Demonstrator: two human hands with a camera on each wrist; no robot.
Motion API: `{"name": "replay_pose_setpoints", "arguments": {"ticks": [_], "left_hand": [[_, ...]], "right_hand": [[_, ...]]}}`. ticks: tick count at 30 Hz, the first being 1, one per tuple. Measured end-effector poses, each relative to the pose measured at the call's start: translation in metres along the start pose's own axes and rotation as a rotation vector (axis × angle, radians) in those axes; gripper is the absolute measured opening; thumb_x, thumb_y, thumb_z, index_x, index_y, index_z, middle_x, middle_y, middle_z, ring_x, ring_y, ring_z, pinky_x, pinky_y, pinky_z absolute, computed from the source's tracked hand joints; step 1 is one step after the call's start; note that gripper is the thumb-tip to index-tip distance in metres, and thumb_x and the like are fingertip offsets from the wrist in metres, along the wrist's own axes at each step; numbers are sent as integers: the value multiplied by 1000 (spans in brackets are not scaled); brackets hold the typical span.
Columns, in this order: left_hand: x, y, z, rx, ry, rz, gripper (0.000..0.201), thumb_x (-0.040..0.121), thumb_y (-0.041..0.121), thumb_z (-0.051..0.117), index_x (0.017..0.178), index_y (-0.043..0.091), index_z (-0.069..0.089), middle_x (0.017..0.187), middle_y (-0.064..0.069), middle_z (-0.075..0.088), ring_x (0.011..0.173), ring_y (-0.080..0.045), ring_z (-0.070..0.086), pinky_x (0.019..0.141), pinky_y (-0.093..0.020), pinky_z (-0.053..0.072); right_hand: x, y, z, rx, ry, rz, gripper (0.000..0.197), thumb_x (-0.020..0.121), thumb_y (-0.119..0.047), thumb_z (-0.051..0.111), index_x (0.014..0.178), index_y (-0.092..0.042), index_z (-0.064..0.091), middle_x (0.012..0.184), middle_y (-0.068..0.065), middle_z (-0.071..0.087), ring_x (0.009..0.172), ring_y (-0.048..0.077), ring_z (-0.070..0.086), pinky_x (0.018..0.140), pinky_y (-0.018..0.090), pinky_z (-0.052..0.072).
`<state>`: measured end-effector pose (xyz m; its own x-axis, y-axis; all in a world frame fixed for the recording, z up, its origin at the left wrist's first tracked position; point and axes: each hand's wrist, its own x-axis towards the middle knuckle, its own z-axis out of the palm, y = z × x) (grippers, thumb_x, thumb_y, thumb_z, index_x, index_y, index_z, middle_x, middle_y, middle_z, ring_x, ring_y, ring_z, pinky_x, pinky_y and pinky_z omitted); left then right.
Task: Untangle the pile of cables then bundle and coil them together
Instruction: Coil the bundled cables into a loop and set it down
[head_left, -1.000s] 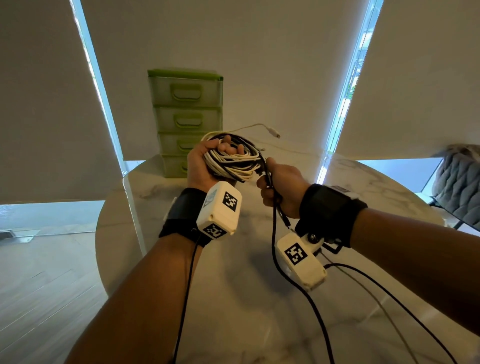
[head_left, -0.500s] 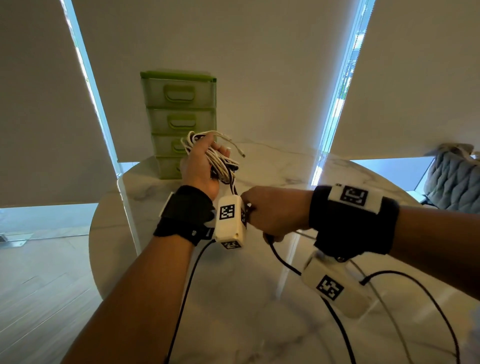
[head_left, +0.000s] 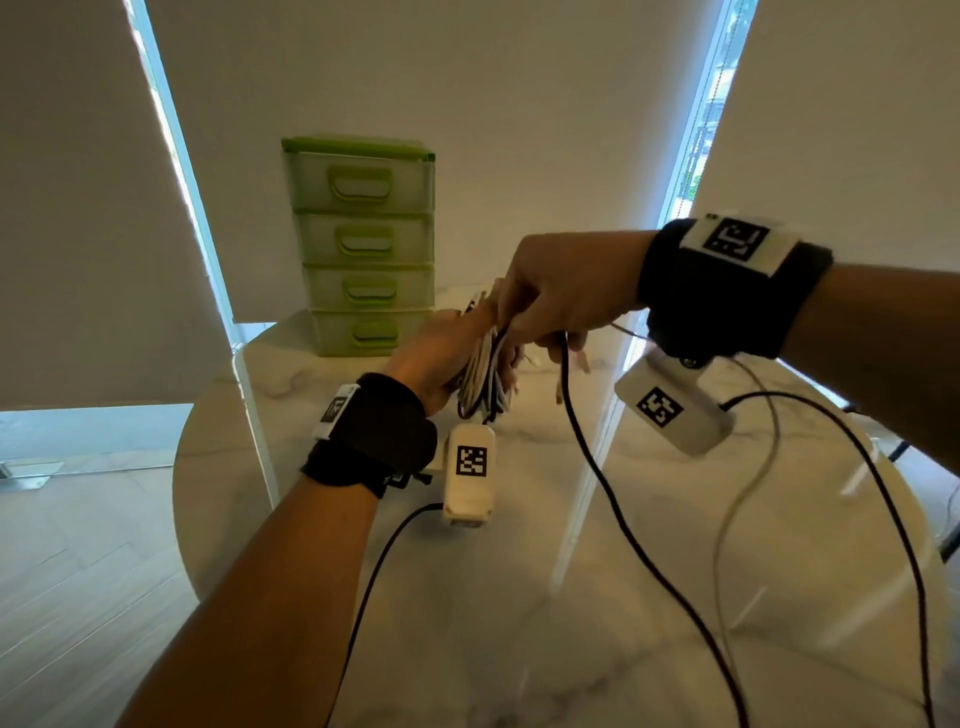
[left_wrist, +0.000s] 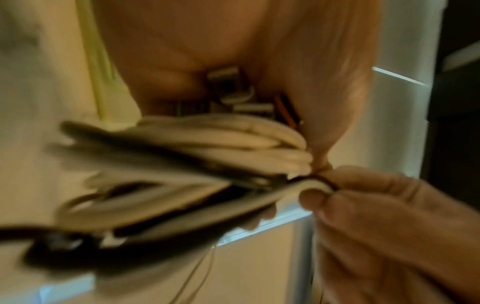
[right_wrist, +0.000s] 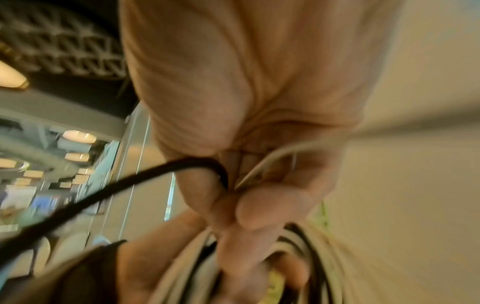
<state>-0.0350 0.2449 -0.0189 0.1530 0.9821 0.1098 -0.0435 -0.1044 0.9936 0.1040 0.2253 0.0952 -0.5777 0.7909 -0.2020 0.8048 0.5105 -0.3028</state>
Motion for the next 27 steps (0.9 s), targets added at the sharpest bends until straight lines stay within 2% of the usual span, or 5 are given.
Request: {"name": "replay_pose_setpoints", "arguments": {"ticks": [5, 9, 13, 18, 27], "left_hand": [[0, 2, 1, -265, -295, -106, 71, 75, 72, 44, 93, 8, 70, 61, -5, 62, 50, -15, 57, 60, -31, 51], [-5, 0, -3, -409, -428, -160, 68, 62, 55, 80, 102, 3, 65, 63, -6, 65, 51, -14, 61, 59, -30, 55], [-10, 4, -3, -292, -354, -188, 31, 70, 10, 63, 97, -6, 62, 53, -3, 55, 47, -14, 56, 57, -27, 53], [-11, 10, -9, -411, -355, -226, 30, 61, 4, 53, 89, -3, 59, 47, -1, 47, 41, -13, 47, 58, -25, 52], [-4, 7, -26, -800, -389, -183, 39, 60, -1, 69, 97, -14, 63, 55, -10, 57, 50, -23, 58, 66, -33, 55]], "right_hand": [[8, 9, -7, -182, 324, -121, 16, 84, -31, 71, 91, -18, 75, 78, -6, 71, 58, 0, 59, 77, 31, 55], [10, 16, -4, -153, 368, -163, 14, 85, -33, 69, 94, -22, 72, 80, -6, 71, 61, 0, 60, 79, 32, 55], [12, 16, -6, -133, 348, -200, 22, 86, -31, 68, 108, -24, 67, 82, -6, 70, 66, 3, 64, 75, 25, 52], [12, 33, -17, -218, 162, -130, 24, 95, -23, 58, 118, -24, 65, 76, -11, 66, 67, 4, 62, 65, 18, 42], [19, 56, 1, -126, 361, -89, 27, 98, -34, 49, 120, -22, 59, 90, -9, 59, 74, 7, 59, 77, 32, 52]]}}
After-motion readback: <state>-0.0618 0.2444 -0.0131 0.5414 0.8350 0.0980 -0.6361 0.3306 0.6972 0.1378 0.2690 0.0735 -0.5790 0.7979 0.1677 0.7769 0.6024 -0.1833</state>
